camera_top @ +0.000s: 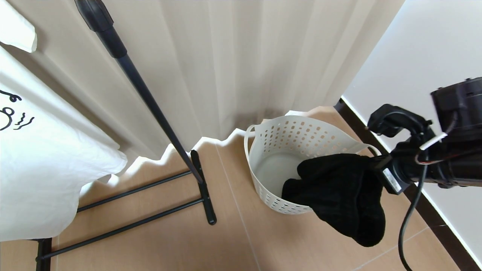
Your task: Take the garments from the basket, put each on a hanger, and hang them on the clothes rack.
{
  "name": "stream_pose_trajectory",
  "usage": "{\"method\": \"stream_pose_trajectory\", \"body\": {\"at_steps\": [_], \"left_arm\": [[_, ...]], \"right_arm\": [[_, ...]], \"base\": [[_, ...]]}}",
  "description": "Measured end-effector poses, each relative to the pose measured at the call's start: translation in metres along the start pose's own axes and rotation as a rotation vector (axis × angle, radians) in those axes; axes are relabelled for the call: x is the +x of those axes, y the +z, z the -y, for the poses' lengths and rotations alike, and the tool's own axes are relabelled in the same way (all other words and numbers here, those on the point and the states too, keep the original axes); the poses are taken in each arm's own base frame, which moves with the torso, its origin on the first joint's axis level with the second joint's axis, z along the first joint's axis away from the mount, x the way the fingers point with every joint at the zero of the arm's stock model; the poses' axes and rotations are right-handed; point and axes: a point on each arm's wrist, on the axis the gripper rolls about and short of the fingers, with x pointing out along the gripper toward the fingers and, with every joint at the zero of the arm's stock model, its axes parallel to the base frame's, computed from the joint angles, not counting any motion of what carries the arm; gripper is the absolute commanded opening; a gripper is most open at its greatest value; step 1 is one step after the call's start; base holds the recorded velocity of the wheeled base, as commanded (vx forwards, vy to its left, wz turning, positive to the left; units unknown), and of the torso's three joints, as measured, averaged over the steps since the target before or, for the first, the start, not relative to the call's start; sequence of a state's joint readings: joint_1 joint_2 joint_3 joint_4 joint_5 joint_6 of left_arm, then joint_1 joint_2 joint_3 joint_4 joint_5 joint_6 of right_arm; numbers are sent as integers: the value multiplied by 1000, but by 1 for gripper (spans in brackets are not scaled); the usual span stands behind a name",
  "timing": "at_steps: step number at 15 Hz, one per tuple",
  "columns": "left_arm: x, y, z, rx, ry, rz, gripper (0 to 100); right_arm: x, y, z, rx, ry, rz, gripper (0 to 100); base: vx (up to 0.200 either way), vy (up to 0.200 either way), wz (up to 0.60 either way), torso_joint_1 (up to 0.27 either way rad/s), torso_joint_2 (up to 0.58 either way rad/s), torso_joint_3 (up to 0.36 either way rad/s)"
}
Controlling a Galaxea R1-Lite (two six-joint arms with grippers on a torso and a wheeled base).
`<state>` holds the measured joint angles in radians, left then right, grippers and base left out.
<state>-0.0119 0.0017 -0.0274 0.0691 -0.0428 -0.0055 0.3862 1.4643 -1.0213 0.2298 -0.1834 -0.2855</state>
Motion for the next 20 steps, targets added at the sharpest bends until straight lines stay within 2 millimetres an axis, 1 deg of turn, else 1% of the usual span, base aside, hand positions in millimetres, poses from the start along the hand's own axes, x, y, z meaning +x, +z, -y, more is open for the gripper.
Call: {"method": "stream_pose_trajectory", "body": {"at_steps": [1, 3, 4, 6, 8, 11, 20], "left_arm": [[0, 0, 0, 0, 0, 0, 100], [0, 0, 0, 0, 0, 0, 100], [0, 0, 0, 0, 0, 0, 100], [0, 0, 0, 1, -1, 0, 100], [0, 0, 0, 2, -1, 0, 100], [0, 0, 0, 2, -9, -1, 100], [0, 0, 0, 3, -11, -1, 100]], "right_arm": [[-22, -1, -7, 28, 22, 62, 0], [-56, -4, -14, 84, 62, 169, 0], [-68, -6, -15, 119, 81, 208, 0], [-78, -13, -16, 179, 96, 252, 0], [-78, -12, -17, 204, 100, 349, 0], [-71, -17, -21, 201, 105, 350, 0], [-68, -21, -21, 204, 101, 340, 0]], "base": [[0, 0, 0, 0, 0, 0], [0, 0, 0, 0, 0, 0], [0, 0, 0, 0, 0, 0], [0, 0, 0, 0, 0, 0], [0, 0, 0, 0, 0, 0], [0, 0, 0, 0, 2, 73], [0, 0, 0, 0, 3, 194]]}}
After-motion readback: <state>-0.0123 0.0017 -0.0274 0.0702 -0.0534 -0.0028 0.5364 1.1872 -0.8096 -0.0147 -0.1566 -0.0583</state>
